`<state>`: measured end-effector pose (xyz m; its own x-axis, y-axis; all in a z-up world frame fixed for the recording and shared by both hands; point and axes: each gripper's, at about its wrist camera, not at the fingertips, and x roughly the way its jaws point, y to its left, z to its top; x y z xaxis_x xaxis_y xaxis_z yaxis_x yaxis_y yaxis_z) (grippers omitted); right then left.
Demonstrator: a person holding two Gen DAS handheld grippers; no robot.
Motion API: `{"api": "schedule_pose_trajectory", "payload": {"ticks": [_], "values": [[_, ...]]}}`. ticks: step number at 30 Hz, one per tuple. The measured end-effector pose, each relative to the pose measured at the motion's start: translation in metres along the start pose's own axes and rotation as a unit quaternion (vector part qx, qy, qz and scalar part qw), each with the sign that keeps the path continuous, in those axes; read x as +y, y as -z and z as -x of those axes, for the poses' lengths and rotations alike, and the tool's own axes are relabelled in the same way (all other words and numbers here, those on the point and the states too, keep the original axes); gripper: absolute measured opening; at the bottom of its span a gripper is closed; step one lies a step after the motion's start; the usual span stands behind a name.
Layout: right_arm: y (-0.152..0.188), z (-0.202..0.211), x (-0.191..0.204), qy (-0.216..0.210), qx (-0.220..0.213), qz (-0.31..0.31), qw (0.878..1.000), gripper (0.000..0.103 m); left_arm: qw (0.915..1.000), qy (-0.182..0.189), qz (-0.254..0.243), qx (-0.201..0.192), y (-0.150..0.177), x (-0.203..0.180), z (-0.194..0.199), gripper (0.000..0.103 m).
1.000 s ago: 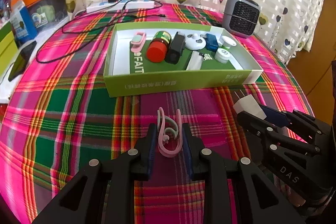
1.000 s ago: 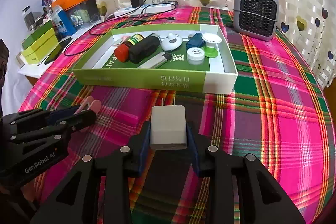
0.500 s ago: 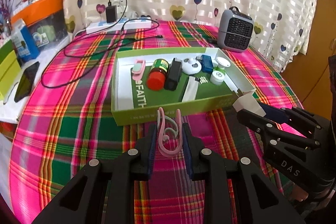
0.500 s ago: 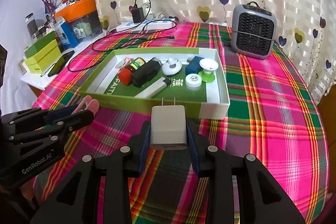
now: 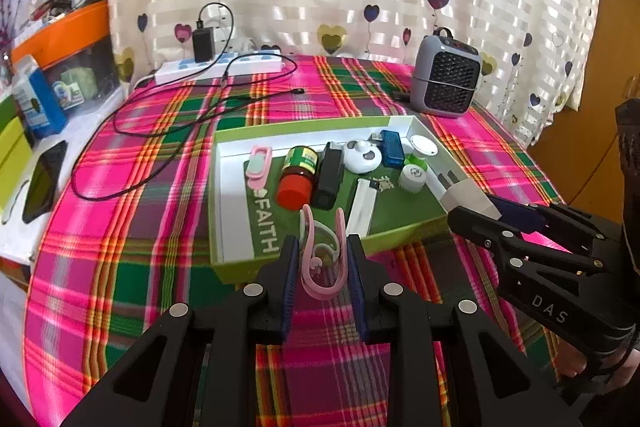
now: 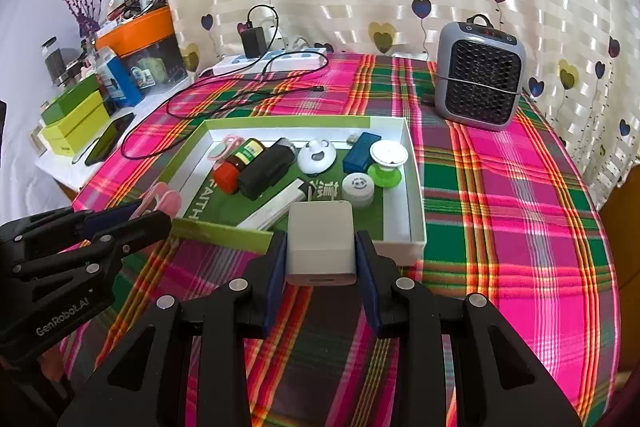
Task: Organize rigid objects
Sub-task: 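Carry the pink hook with the left tool while the right tool carries the white charger over the box, then lower the pink hook into the box and open the left tool while the right tool releases the white charger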
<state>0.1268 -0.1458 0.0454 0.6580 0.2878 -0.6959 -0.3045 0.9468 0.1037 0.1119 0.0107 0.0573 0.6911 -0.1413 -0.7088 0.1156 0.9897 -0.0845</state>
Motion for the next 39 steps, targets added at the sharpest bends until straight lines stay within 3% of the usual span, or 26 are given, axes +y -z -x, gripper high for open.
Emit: {"api": "schedule_pose_trajectory", "payload": {"ticks": [13,39], "values": [[-0.019,-0.033,-0.017,-0.020,0.030,-0.012,0.999,0.035,0.9995,0.025,-0.003,0.019,-0.016,0.001,-0.036,0.022],[-0.034,-0.067,-0.013,-0.017,0.058,0.003,0.998,0.035,0.9983,0.025,0.013,0.052,-0.020,0.010,-0.075,0.022]]}}
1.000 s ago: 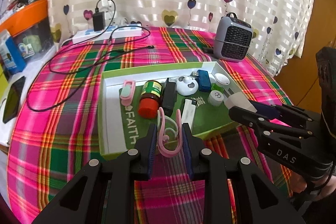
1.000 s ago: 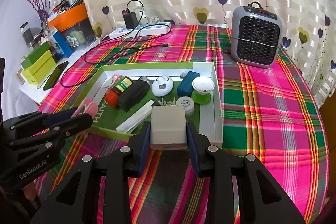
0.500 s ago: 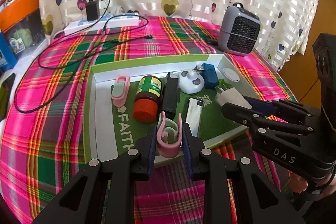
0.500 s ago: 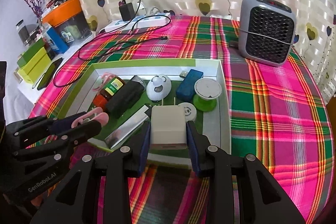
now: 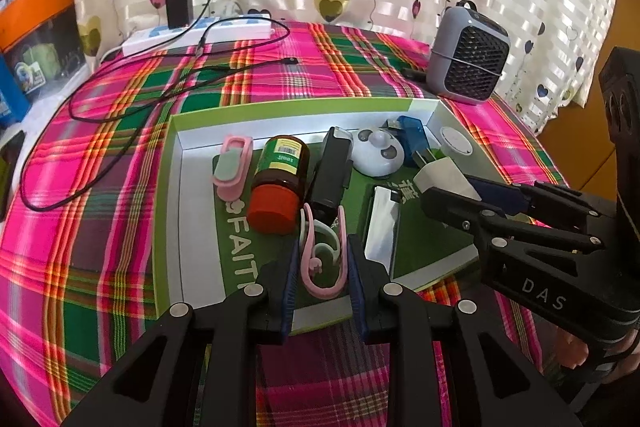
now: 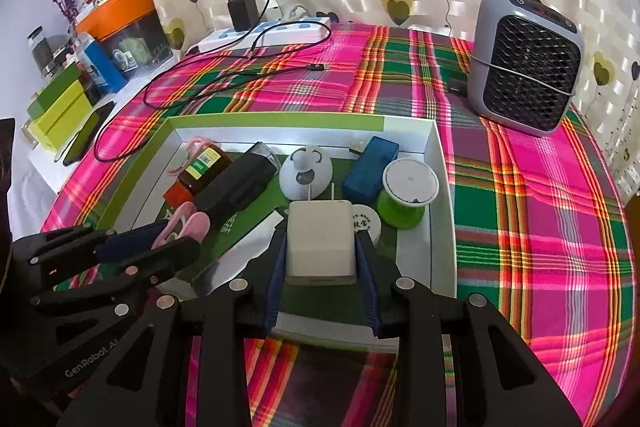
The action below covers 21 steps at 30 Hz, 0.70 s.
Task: Organize rigid objects
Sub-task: 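Lower the pink hook into the box and open the left tool while the right tool releases the white charger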
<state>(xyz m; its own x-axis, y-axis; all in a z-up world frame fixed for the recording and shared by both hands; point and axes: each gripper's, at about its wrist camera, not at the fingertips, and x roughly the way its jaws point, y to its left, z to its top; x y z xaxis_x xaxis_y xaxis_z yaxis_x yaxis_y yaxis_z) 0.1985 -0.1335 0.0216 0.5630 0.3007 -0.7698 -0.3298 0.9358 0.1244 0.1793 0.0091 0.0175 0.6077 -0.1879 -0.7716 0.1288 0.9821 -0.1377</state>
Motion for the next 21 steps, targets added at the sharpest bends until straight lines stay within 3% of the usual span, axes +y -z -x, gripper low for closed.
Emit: {"api": "schedule_pose_trajectory", "payload": {"ticks": [15,21], "values": [[-0.0005,-0.0024,-0.0010,0.004,-0.002,-0.008,1.000,0.035,1.0000,0.004,0.006,0.004,-0.0006,0.0013,-0.0018,0.023],[0.0010,-0.0039,-0.0047,-0.003,0.000,-0.026,1.000,0.039,1.0000,-0.003,0.002,0.006,-0.0015,0.0007,-0.0027,0.023]]}}
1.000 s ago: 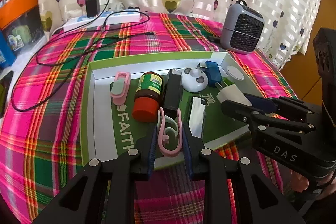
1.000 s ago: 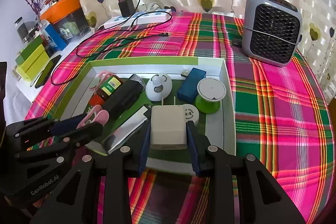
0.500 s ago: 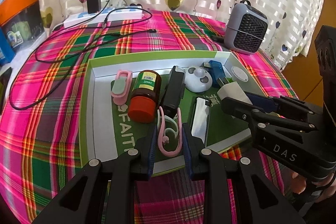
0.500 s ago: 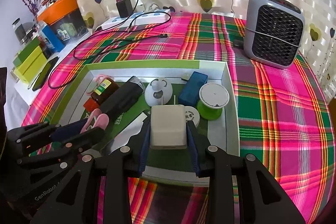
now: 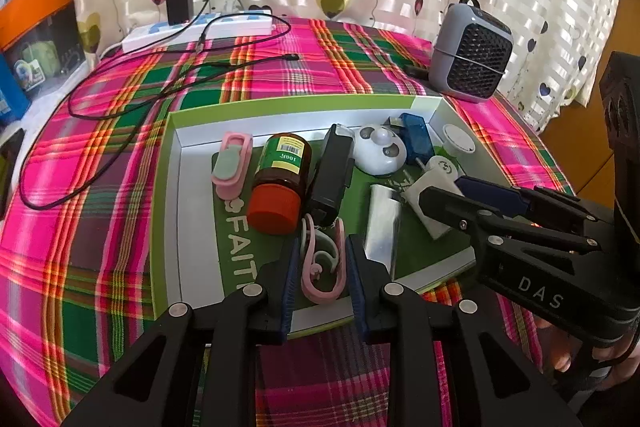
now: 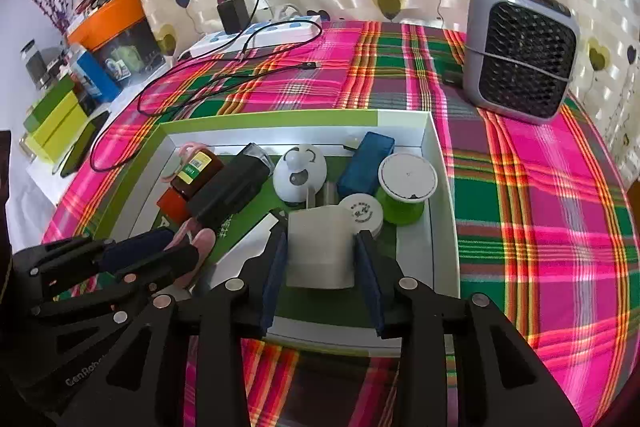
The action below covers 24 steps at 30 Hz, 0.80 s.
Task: Organize rigid objects
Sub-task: 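Lower the pink hook into the box and open the left tool while the right tool releases the white charger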
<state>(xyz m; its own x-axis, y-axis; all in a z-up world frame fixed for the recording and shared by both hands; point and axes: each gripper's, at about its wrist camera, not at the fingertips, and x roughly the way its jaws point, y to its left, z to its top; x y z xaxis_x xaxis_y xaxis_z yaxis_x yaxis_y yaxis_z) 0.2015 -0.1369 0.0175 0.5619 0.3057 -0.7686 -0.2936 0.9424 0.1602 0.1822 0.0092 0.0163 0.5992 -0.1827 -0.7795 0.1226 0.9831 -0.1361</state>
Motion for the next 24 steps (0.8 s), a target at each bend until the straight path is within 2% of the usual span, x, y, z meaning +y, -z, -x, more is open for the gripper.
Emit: {"api": "schedule_pose_trajectory", "payload": {"ticks": [5,18,21,24], "values": [[0.000,0.001,-0.003,-0.003,-0.002,-0.006,1.000,0.048,1.0000,-0.006,0.000,0.000,0.001,0.000,0.000,0.026],[0.004,0.012,0.003,-0.001,-0.016,-0.001,1.000,0.048,0.9998,-0.018,-0.008,-0.009,0.004,-0.006,0.010,0.028],[0.008,0.020,0.011,0.012,-0.026,0.012,1.000,0.048,0.9997,-0.018,-0.008,-0.013,0.006,-0.009,0.017,0.028],[0.011,0.026,0.014,0.024,-0.030,0.012,0.999,0.048,0.9990,-0.036,-0.015,-0.022,0.010,-0.012,0.025,0.028]]}}
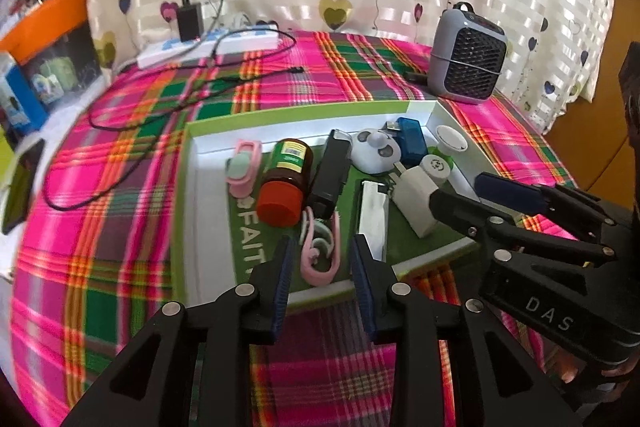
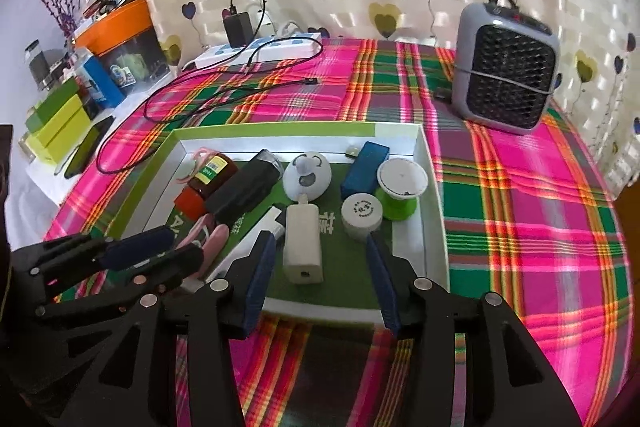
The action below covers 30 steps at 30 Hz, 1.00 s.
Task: Organize rigid objects
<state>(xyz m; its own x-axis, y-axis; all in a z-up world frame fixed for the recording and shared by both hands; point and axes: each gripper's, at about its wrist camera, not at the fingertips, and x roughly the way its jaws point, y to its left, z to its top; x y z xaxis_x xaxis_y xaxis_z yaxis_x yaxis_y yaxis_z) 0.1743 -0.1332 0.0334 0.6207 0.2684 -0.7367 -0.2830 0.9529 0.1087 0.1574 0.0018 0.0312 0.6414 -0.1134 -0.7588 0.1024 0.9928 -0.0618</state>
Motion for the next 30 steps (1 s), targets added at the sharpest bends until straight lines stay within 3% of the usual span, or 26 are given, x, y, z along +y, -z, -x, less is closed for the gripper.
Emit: {"api": "schedule_pose_trajectory", "payload": {"ticks": [11,30], "values": [[0.021,0.033,0.010,-0.003,-0.022,-0.015,1.000,0.048,0.9992,-0.028,0.001,-0.027,0.019,-0.003,0.037,0.028],[0.082,0.043,0.020,0.038,0.013,-0.019,0.999,0.048,0.9988,-0.044,0.013,0.016,0.088,-0.003,0.044,0.028]]}}
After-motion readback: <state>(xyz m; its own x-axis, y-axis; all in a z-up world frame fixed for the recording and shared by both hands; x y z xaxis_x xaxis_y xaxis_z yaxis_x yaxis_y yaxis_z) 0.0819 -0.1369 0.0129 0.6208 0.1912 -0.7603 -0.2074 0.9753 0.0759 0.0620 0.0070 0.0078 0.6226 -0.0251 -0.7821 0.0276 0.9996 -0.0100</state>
